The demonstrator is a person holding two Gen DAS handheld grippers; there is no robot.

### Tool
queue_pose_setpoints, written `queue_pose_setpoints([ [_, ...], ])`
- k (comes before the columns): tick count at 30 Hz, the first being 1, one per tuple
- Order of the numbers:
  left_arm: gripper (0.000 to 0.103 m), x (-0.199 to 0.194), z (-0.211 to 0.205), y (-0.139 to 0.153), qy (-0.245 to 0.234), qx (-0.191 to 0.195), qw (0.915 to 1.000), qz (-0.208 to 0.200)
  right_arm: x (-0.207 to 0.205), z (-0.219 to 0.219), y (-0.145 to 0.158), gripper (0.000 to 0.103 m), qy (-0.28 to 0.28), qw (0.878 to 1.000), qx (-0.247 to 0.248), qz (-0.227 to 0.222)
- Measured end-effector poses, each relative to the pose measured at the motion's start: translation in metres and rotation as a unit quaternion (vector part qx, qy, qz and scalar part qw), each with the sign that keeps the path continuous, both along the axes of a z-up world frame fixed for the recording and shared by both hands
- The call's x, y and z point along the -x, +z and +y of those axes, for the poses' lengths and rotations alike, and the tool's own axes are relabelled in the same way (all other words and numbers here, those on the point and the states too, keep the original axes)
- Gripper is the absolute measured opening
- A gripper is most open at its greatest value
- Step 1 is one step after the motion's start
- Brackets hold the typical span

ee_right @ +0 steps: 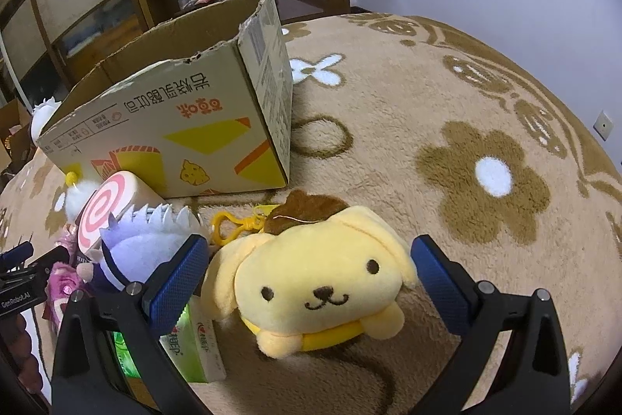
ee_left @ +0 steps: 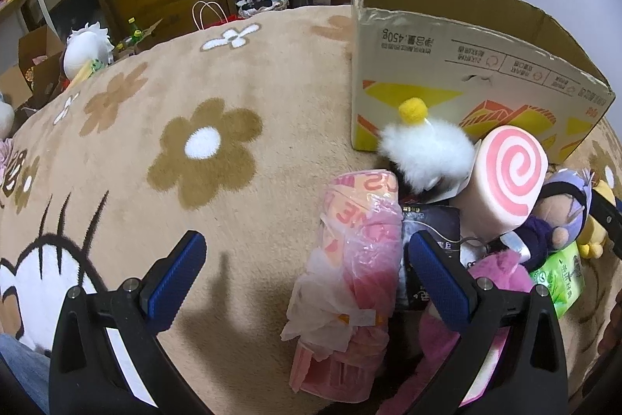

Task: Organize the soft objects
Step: 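Lower the left tool onto the pink-wrapped package while the right tool lowers onto the yellow dog plush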

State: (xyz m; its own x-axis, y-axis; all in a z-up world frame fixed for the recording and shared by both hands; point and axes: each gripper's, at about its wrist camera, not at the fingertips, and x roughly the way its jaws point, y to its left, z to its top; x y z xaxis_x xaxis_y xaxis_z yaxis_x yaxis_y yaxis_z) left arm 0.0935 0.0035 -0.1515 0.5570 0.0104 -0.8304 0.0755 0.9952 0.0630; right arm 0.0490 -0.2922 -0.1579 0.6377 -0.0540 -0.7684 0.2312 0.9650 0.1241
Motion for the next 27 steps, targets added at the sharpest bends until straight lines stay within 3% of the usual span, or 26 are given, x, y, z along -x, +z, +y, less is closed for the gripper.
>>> queue_pose_setpoints([
  [17, 0.102, -0.002, 0.004, -0.009, 0.005, 0.019, 0.9996, 0.02, -0.001, 0.002, -0.003, 0.103, -0.001, 1.0, 0.004, 0.008],
  [27, 0.092, -0.003, 0.001, -0.009, -0.005, 0.029, 0.9993, 0.021, -0.002, 0.001, -0.005, 0.103, -0.001, 1.0, 0.005, 0.01],
])
